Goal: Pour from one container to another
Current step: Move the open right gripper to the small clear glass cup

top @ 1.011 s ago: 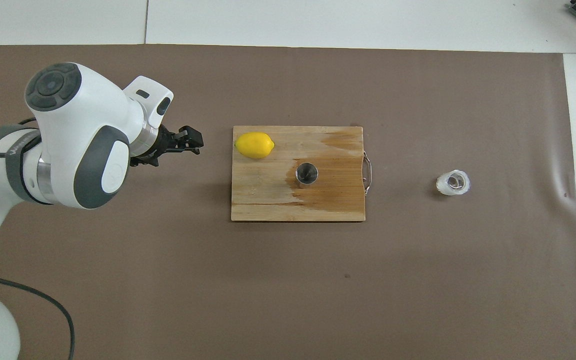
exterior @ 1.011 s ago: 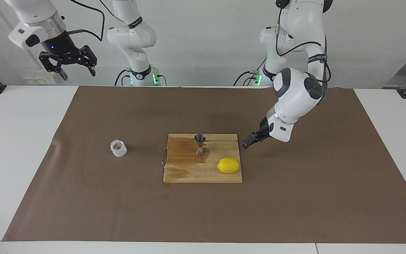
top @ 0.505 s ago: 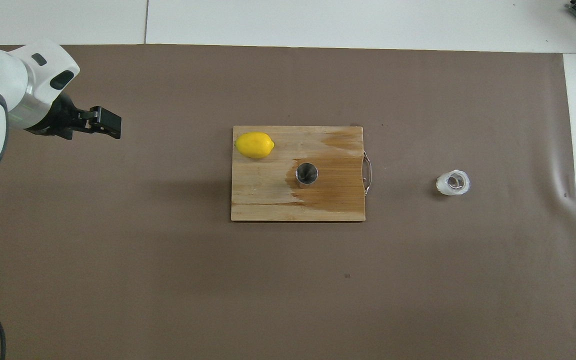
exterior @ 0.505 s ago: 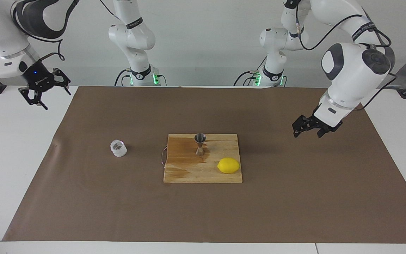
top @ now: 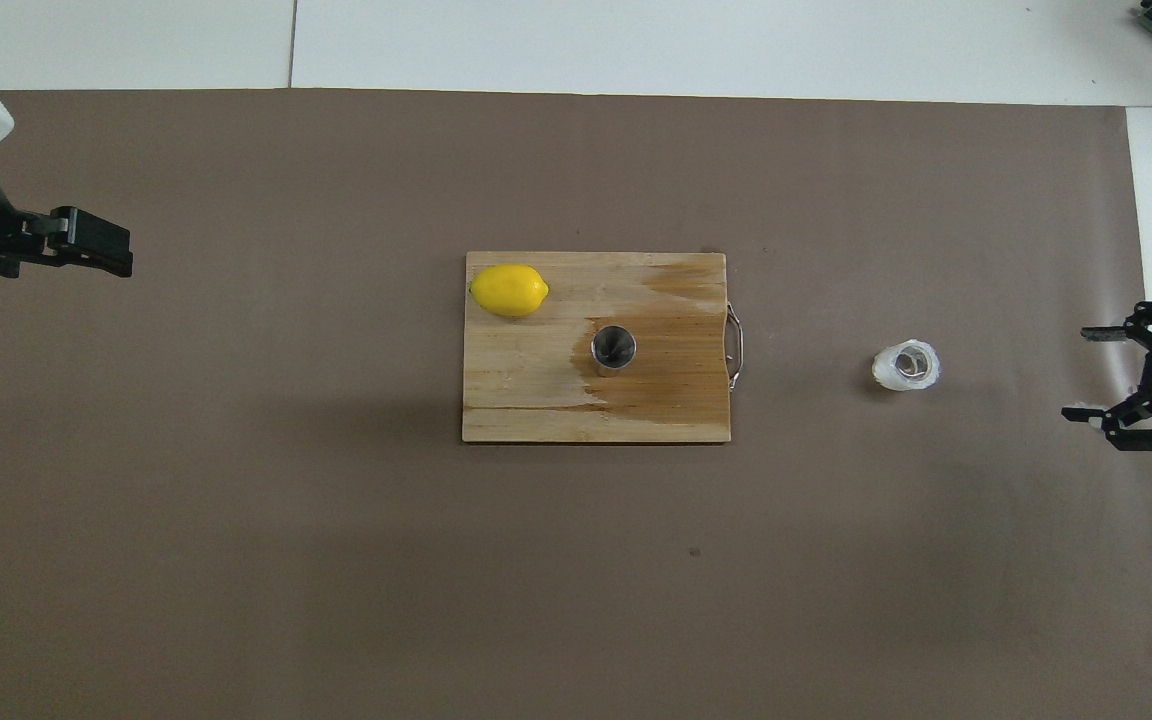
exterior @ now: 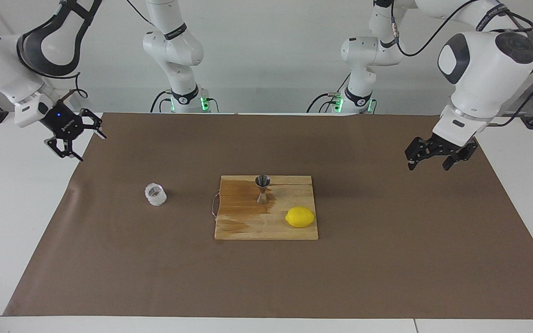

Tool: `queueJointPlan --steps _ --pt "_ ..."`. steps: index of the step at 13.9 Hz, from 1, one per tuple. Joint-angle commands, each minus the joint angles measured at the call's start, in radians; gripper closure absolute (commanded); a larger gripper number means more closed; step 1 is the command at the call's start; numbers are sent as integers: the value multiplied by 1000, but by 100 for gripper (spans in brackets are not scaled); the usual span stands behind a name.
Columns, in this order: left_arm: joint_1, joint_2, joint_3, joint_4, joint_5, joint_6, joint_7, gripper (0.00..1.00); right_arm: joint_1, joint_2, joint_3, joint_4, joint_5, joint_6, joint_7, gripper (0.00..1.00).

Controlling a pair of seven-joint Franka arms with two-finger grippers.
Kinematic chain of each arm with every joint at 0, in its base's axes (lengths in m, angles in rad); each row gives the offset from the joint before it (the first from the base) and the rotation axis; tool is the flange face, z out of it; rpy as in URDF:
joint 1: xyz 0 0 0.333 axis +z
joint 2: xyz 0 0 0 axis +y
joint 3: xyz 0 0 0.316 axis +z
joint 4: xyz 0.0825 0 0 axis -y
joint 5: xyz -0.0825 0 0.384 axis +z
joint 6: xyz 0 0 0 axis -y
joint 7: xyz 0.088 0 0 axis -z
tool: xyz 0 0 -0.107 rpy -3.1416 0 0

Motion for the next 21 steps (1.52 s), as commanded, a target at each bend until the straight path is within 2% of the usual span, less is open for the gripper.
queueJointPlan --steps 1,3,5,6,9,11,13,16,19,21 --pt "22 15 -9 38 15 -32 10 0 1 57 7 4 88 14 -76 0" --pt "22 14 -9 15 13 -4 10 0 27 96 16 2 165 56 -149 0" --pt "20 20 -4 -14 24 19 7 0 24 152 16 2 225 -5 -198 0" --pt "22 3 -4 -64 30 56 5 0 14 194 16 4 249 -50 -231 0" --pt "22 -41 -3 -127 29 55 -3 0 20 237 16 5 286 -61 -318 0" --pt "49 -151 -1 -283 10 128 3 0 29 269 16 5 356 -90 -411 0" --pt "48 -247 -1 -427 -1 230 0 0 32 283 18 7 366 -82 -436 0" --pt "37 -227 -4 -376 -2 190 -3 0 44 294 19 4 392 -73 -505 0" --pt "37 -161 -4 -203 -18 1 -4 0 70 309 19 -1 429 -46 -534 0" --pt "37 -141 -9 -150 -19 -31 0 0 75 309 19 -2 434 -25 -536 0"
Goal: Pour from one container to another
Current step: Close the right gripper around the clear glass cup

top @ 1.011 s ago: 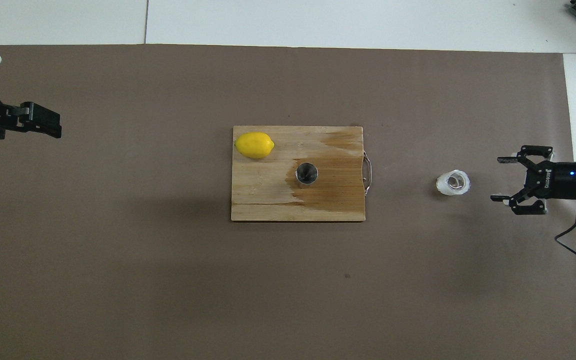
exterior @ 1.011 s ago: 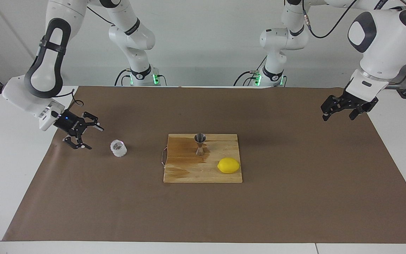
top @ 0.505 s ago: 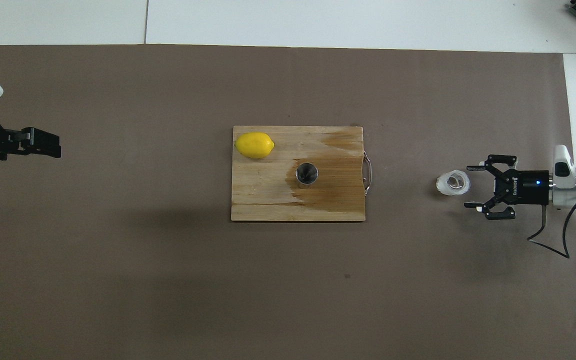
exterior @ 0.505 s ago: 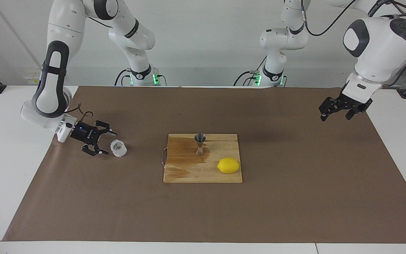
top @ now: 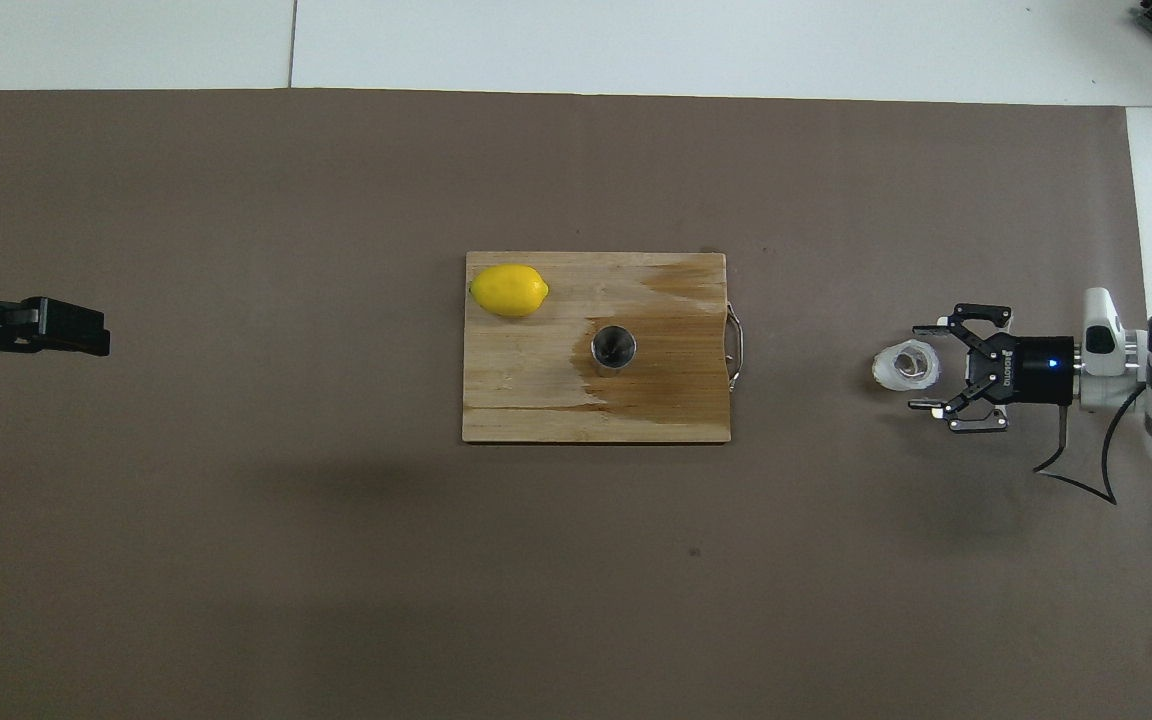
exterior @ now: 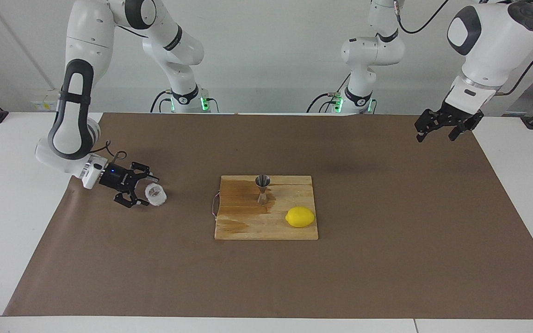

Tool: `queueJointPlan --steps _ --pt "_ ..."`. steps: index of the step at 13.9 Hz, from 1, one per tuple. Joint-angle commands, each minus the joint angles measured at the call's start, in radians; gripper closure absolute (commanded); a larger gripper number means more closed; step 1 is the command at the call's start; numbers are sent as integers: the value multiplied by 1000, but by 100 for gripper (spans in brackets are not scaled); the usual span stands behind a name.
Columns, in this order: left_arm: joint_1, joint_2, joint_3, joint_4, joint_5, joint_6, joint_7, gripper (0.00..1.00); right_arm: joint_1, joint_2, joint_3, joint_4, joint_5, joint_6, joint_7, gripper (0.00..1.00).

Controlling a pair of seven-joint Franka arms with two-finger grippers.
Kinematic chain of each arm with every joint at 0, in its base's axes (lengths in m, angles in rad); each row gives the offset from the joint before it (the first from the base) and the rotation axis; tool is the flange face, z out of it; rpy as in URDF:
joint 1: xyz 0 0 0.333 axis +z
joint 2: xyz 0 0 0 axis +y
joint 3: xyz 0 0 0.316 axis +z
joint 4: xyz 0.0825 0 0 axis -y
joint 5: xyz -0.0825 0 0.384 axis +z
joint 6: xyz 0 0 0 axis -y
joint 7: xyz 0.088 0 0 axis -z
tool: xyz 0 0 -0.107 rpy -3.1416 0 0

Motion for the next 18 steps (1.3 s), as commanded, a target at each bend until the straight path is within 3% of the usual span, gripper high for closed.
queueJointPlan --steps 1,8,9,10,13,16,18 --pt "-4 37 0 80 -13 -57 0 0 6 7 2 -4 35 22 -31 0" --pt "7 26 0 65 -13 -64 0 0 24 31 2 -9 65 17 -54 0" --pt "7 26 0 65 -13 -64 0 0 26 31 2 -10 65 23 -65 4" --pt "7 26 0 65 -13 -64 0 0 27 30 2 -13 65 29 -66 22" --pt "9 26 0 65 -13 -64 0 0 26 28 2 -33 64 65 -100 53" --pt "7 26 0 65 -13 -64 0 0 27 28 2 -33 64 89 -106 91" --pt "7 26 0 65 -13 -64 0 0 27 28 4 -24 67 79 -95 93"
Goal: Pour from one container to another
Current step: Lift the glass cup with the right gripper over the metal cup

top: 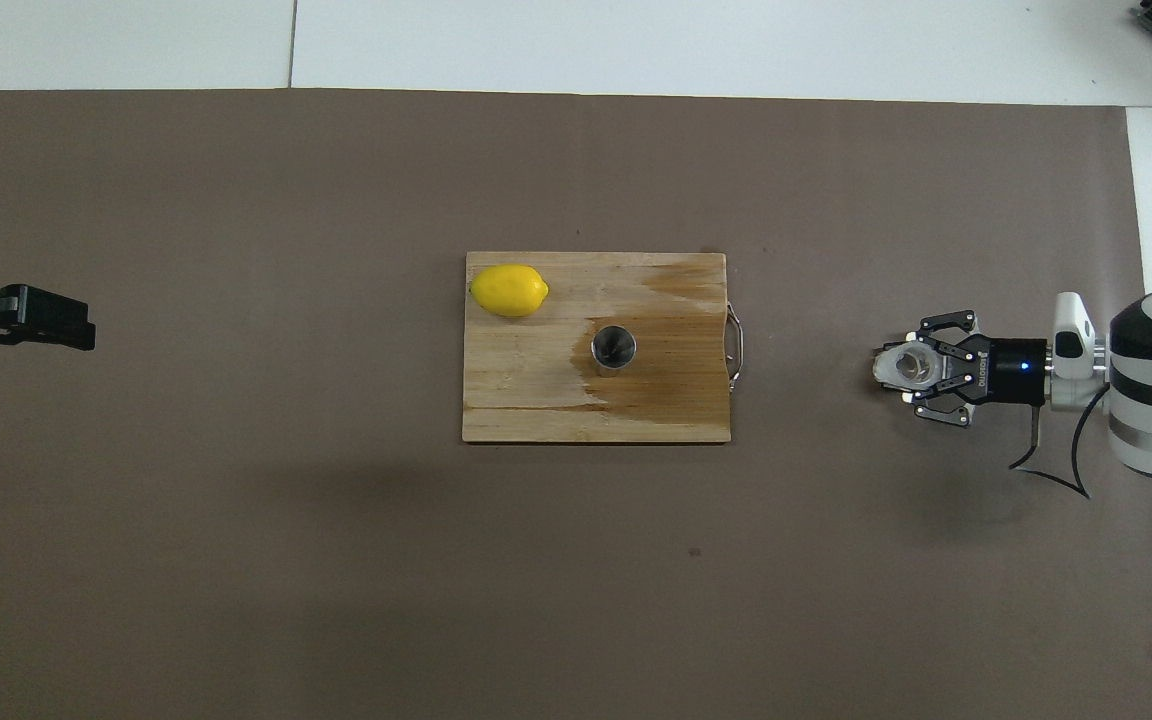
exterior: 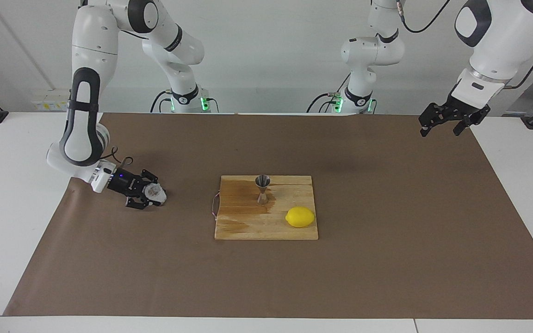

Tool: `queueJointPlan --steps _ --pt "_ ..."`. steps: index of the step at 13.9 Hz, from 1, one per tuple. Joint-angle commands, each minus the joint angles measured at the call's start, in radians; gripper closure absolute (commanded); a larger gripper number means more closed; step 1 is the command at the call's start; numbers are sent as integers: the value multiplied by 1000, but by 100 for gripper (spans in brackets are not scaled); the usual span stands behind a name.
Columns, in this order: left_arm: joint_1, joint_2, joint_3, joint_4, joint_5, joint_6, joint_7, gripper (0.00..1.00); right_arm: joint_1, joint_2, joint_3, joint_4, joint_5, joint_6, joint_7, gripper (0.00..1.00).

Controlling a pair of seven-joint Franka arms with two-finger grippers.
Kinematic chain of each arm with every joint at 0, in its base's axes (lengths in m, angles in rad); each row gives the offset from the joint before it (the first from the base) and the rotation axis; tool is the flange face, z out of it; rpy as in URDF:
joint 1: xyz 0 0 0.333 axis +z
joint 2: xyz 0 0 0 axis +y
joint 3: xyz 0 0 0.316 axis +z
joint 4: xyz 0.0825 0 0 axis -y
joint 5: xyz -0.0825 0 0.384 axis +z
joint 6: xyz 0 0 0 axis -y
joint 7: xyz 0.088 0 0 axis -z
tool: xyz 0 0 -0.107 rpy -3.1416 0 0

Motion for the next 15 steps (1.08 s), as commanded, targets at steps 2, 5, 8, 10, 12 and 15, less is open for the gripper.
queueJointPlan --steps 2,5,8,10,12,15 --pt "6 6 -1 17 -12 -16 0 0 6 -6 5 -5 30 32 45 93" --pt "8 6 -1 17 -12 -16 0 0 66 -59 8 -4 23 53 135 94" --pt "6 6 -1 17 -12 -16 0 0 176 -151 6 -5 -16 130 296 94" --pt "8 6 -1 17 -12 -16 0 0 246 -196 6 -4 -51 141 420 94" --pt "8 6 -1 17 -12 -16 0 0 334 -233 8 -4 -77 231 517 94" --pt "8 6 -1 17 -12 -16 0 0 473 -262 8 3 -105 329 683 94"
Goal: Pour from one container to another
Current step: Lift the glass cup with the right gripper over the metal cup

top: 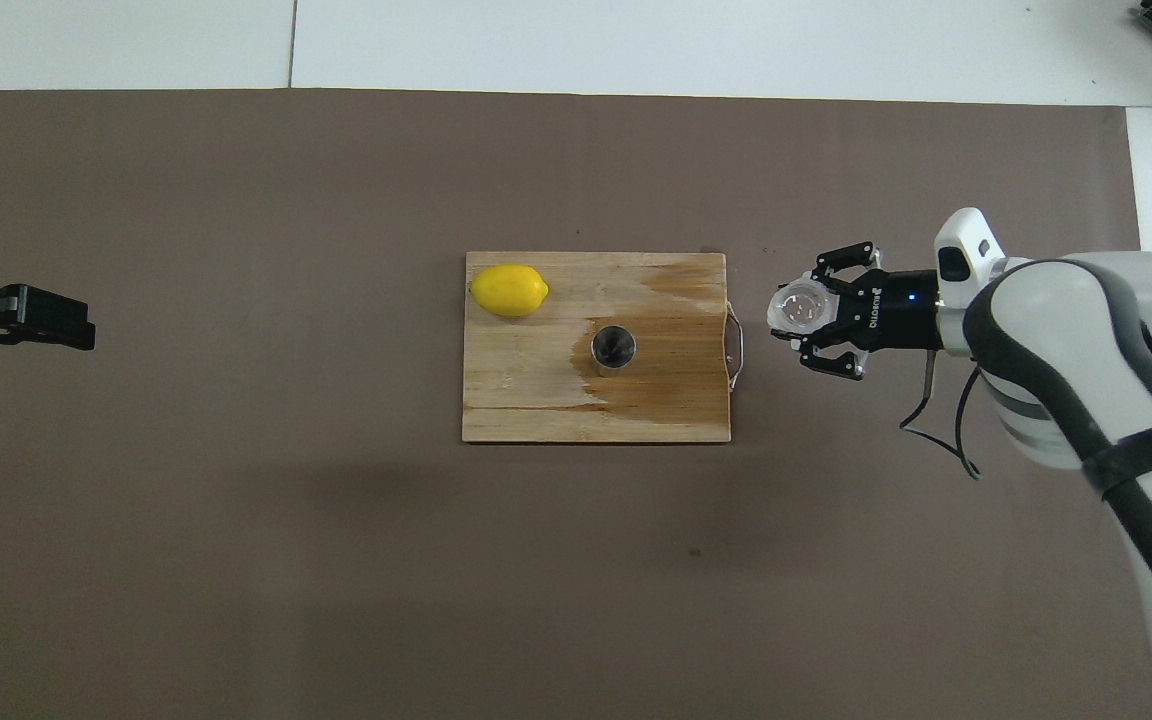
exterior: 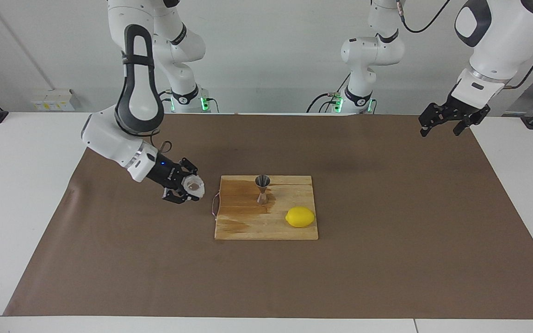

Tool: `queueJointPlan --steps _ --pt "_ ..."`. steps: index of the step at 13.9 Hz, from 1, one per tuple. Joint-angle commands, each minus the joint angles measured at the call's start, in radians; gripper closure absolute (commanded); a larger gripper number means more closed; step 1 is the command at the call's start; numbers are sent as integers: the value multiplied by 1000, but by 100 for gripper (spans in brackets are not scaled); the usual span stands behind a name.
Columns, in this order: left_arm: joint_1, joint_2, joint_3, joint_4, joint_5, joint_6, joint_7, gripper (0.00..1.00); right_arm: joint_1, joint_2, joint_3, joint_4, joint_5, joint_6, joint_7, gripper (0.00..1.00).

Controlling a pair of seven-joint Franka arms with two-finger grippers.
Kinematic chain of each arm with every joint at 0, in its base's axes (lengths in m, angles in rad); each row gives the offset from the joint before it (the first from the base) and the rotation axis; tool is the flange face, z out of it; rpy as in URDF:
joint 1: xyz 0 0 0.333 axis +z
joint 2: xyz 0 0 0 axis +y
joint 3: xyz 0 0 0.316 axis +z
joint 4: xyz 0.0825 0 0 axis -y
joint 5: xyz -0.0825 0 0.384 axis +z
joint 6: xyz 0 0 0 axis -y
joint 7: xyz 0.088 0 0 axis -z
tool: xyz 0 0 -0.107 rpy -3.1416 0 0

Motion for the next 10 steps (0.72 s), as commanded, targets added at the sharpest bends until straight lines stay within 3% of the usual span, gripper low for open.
queueJointPlan --steps 1,5,10 --pt "8 6 -1 17 -12 -16 0 0 97 -27 -1 -12 -54 89 119 94" --pt "8 6 -1 17 -12 -16 0 0 214 -21 1 -12 -115 218 208 94" --pt "6 6 -1 17 -12 -15 0 0 275 -21 1 -12 -221 257 278 94"
